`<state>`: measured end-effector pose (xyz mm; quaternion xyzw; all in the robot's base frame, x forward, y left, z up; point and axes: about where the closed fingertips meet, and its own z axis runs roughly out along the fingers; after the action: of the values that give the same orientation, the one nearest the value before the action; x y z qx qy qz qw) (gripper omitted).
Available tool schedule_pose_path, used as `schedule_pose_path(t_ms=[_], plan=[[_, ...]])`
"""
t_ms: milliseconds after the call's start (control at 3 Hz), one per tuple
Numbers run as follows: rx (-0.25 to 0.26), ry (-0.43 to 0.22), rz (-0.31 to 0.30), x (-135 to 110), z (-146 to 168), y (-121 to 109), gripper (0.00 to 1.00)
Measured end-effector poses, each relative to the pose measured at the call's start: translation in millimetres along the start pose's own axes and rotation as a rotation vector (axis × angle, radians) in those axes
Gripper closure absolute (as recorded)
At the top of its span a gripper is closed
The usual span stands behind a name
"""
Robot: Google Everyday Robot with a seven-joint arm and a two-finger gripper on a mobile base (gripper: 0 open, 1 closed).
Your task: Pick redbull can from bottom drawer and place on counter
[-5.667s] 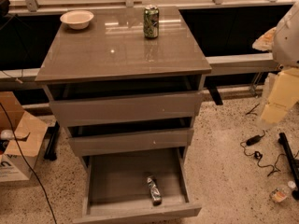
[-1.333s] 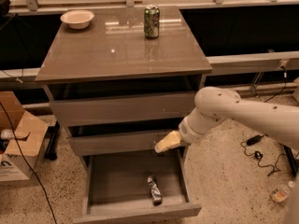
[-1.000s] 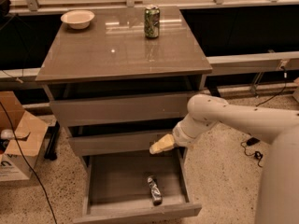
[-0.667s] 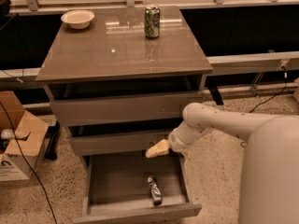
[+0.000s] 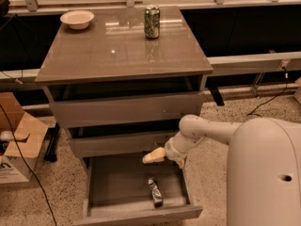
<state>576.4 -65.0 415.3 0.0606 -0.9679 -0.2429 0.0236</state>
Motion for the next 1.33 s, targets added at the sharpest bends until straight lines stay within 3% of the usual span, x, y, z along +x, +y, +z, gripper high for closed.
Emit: schedule_pose_path(t_ms=[333, 1333], plan=[[0.018, 0.042, -0.005, -1.9, 17.4, 3.3, 0.00], [0.045, 0.224, 0.093, -15.2, 146.9, -23.1, 0.00]])
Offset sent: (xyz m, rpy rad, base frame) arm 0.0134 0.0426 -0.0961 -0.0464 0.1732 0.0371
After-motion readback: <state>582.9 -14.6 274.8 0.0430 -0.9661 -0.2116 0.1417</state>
